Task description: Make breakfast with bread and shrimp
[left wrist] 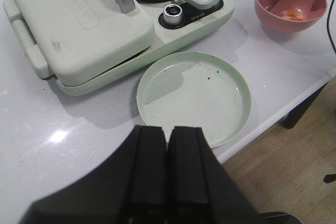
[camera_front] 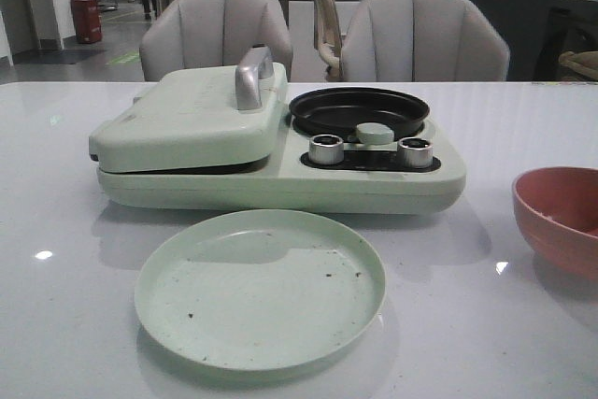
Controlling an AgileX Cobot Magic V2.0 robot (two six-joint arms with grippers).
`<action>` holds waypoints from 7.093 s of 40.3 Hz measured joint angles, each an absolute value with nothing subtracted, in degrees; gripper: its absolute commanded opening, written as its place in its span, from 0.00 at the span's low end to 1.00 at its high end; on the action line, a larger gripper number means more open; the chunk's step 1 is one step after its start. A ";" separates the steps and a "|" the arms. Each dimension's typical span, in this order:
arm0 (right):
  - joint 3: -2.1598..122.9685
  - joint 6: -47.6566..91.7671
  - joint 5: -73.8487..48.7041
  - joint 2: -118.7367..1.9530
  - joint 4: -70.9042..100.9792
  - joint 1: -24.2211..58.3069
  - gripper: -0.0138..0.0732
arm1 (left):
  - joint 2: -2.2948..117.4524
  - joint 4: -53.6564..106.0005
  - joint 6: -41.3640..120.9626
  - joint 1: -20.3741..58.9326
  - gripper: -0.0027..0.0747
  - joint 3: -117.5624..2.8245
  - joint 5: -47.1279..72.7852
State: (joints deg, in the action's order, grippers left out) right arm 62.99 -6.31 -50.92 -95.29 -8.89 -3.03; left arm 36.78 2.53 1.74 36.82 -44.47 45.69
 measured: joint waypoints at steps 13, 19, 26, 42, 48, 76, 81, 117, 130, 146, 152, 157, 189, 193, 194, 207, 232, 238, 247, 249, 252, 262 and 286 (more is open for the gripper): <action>65.39 -6.31 -49.37 -101.30 -8.89 -3.03 0.38 | 36.78 2.53 1.74 36.82 0.16 -44.47 45.69; 65.61 -6.31 -49.37 -101.30 -8.72 -3.03 0.25 | 36.78 2.53 1.74 36.82 0.16 -44.47 45.78; 66.22 -5.07 -49.37 -101.08 -8.39 -3.03 0.20 | 36.78 2.53 1.74 36.82 0.16 -44.47 45.78; 84.05 2.87 -54.26 -92.28 -9.30 -0.07 0.20 | 36.78 2.53 1.74 36.82 0.16 -44.47 45.78; 91.78 5.91 -54.89 -92.16 -13.12 6.22 0.21 | 36.78 2.53 1.74 36.82 0.16 -44.47 45.78; 95.09 -34.67 -45.25 -105.46 -92.73 30.61 0.21 | 36.78 2.53 1.74 36.82 0.16 -44.47 45.78; 95.69 -38.53 -45.28 -108.04 -97.28 31.45 0.21 | 36.78 2.53 1.74 36.82 0.16 -44.47 45.78; 100.60 -34.11 -51.03 -114.82 -98.71 33.43 0.21 | 36.78 2.53 1.74 36.82 0.16 -44.47 45.78; 101.39 -33.34 -53.41 -116.83 -97.77 33.66 0.21 | 36.78 2.53 1.74 36.82 0.16 -44.47 45.78; 101.67 -33.30 -60.14 -112.80 -83.67 33.05 0.21 | 36.78 2.53 1.74 36.82 0.16 -44.47 45.78; 97.73 -32.68 -59.85 -104.46 -65.26 28.47 0.21 | 36.78 2.53 1.74 36.82 0.16 -44.47 45.78; 89.56 -29.24 -58.21 -96.08 -54.85 22.69 0.21 | 36.78 2.53 1.74 36.82 0.16 -44.47 45.78; 55.70 7.90 -38.95 -93.65 8.48 -11.50 0.24 | 36.78 2.53 1.74 36.82 0.16 -44.47 45.78; 55.70 7.90 -38.36 -94.93 8.69 -11.53 0.38 | 36.78 2.53 1.74 36.82 0.16 -44.47 45.78; 55.70 7.90 -38.23 -95.07 8.69 -11.53 0.45 | 36.78 2.53 1.74 36.82 0.16 -44.47 45.78; 55.70 8.01 -38.19 -94.46 8.70 -11.53 0.67 | 36.78 2.53 1.74 36.82 0.16 -44.47 45.78; 50.87 7.32 -45.40 -59.06 4.86 3.78 0.48 | 36.78 2.53 1.74 36.82 0.16 -44.47 45.78; 45.57 6.54 -48.77 -49.57 3.72 3.66 0.48 | 36.78 2.53 1.74 36.82 0.16 -44.47 45.78; 39.12 5.92 -54.01 -38.40 2.92 3.66 0.45 | 36.78 2.53 1.74 36.82 0.16 -44.47 45.78; 37.99 5.78 -54.71 -36.56 2.76 3.66 0.42 | 36.78 2.53 1.74 36.82 0.16 -44.47 45.78; 36.62 5.65 -55.25 -34.23 2.52 3.66 0.34 | 36.78 2.53 1.74 36.82 0.16 -44.47 45.78; 35.52 5.51 -55.75 -31.86 0.66 3.66 0.20 | 36.78 2.53 1.74 36.82 0.16 -44.47 45.78; 35.52 5.51 -55.85 -31.86 0.69 3.66 0.20 | 36.78 2.53 1.74 36.82 0.16 -44.47 45.78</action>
State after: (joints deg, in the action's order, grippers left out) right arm 35.52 5.51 -55.85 -31.86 0.69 3.66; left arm 36.78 2.53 1.74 36.82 -44.47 45.78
